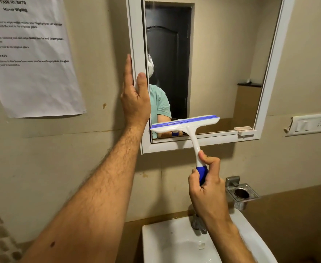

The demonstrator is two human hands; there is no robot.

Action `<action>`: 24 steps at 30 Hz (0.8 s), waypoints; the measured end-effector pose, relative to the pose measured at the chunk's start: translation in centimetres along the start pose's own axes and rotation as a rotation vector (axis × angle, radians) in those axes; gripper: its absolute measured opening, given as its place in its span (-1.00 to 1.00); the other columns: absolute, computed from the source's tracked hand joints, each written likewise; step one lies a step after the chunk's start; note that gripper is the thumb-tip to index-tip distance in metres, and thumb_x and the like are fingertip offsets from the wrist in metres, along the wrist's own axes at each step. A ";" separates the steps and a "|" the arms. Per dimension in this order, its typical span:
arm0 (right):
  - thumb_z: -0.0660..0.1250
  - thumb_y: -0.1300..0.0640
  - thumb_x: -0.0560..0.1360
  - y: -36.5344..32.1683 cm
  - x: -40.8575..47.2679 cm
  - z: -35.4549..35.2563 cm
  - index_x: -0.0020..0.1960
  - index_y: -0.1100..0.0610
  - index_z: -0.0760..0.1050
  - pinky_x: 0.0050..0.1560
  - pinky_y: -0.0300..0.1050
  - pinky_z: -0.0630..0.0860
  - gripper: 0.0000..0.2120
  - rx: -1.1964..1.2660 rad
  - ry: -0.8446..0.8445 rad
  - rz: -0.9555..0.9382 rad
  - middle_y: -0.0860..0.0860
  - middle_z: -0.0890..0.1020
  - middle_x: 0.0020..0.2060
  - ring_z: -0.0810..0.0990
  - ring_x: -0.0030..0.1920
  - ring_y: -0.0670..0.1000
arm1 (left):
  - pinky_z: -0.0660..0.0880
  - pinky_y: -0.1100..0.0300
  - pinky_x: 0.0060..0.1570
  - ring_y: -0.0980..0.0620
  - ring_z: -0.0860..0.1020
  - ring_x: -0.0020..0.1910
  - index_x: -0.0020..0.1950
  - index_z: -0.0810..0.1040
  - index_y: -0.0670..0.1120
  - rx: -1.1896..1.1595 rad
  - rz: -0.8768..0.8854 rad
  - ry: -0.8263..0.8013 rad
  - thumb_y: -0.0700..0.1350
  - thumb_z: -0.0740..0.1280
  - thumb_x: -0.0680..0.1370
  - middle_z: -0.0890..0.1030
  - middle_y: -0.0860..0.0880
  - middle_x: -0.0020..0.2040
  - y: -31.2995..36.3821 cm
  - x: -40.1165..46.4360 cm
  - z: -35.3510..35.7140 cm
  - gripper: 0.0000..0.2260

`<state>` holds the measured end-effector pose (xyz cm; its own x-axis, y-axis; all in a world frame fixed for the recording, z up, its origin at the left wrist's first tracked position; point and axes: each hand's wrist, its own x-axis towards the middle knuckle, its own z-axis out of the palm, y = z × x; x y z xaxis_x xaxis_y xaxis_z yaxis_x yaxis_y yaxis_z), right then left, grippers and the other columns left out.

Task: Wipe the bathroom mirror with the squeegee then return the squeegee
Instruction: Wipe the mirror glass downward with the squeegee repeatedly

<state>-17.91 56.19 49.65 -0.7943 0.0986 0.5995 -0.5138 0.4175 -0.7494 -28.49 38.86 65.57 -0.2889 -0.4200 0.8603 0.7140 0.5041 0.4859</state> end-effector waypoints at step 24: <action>0.21 0.16 0.59 -0.4 -1.6 -1.7 0.08 -0.39 0.25 -0.49 -0.12 0.47 -0.59 0.072 -0.060 0.087 0.05 0.45 -0.44 0.43 -0.50 -0.10 | 0.14 0.61 0.25 0.46 0.19 0.32 0.56 0.15 -0.10 0.119 0.042 -0.015 -0.06 0.07 0.69 0.27 -0.01 0.53 -0.1 -0.5 -0.2 -0.57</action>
<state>-15.90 57.42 49.47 -0.8537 0.0769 0.5151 -0.4624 0.3434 -0.8175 -28.24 38.85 65.09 -0.2709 -0.3859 0.8819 0.6453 0.6071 0.4638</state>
